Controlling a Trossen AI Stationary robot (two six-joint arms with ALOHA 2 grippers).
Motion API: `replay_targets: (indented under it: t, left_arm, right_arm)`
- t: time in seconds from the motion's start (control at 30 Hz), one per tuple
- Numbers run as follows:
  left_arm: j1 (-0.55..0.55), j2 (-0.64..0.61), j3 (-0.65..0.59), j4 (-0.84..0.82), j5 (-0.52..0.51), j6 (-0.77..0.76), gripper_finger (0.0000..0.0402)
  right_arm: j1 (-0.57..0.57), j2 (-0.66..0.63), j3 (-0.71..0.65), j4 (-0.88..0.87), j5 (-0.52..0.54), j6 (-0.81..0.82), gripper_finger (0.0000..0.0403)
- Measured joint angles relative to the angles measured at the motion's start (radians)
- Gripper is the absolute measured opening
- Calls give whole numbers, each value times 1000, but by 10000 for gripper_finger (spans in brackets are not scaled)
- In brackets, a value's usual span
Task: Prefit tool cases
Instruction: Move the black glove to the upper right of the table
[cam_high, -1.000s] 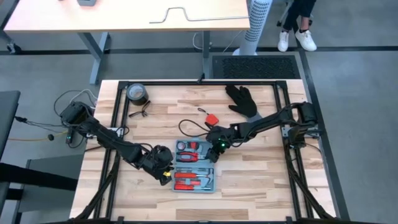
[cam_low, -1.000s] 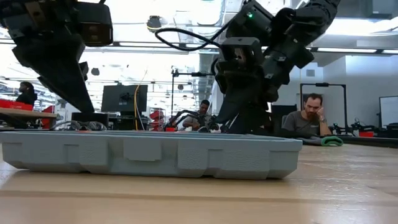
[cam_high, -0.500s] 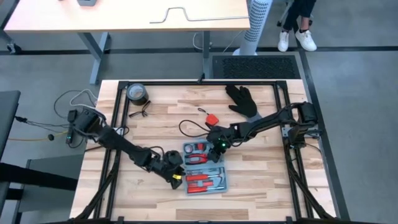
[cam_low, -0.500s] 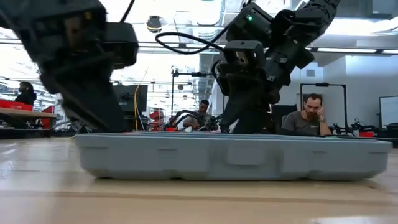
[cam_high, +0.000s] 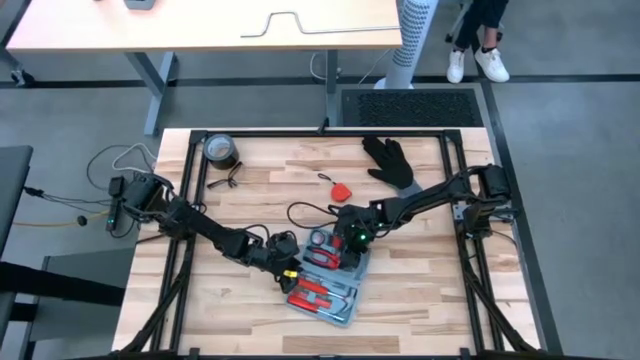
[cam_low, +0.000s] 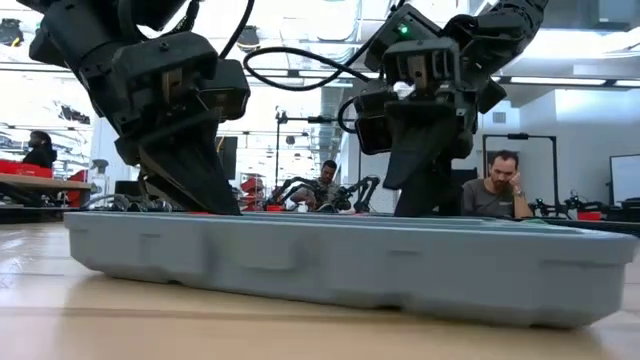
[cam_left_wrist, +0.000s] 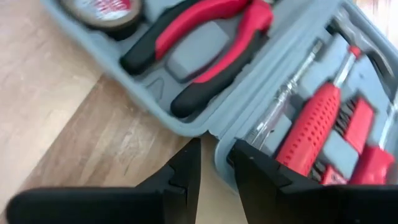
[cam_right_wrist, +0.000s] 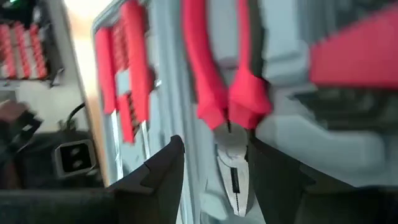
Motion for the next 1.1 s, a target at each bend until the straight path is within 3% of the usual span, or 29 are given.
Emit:
replay_targets:
  t: [0.3, 0.57, 1.1]
  left_arm:
    - [-6, -55, -7, -10, 2, 26, 86]
    - [-38, -125, -3, 39, -12, 164, 86]
    - [19, 10, 44, 186, 171, 381, 86]
  right_arm:
    - [-2, 0, -4, -2, 55, 5, 178]
    - [-2, -17, -16, -11, 97, 83, 168]
    - [147, -55, -17, -91, 244, 235, 160]
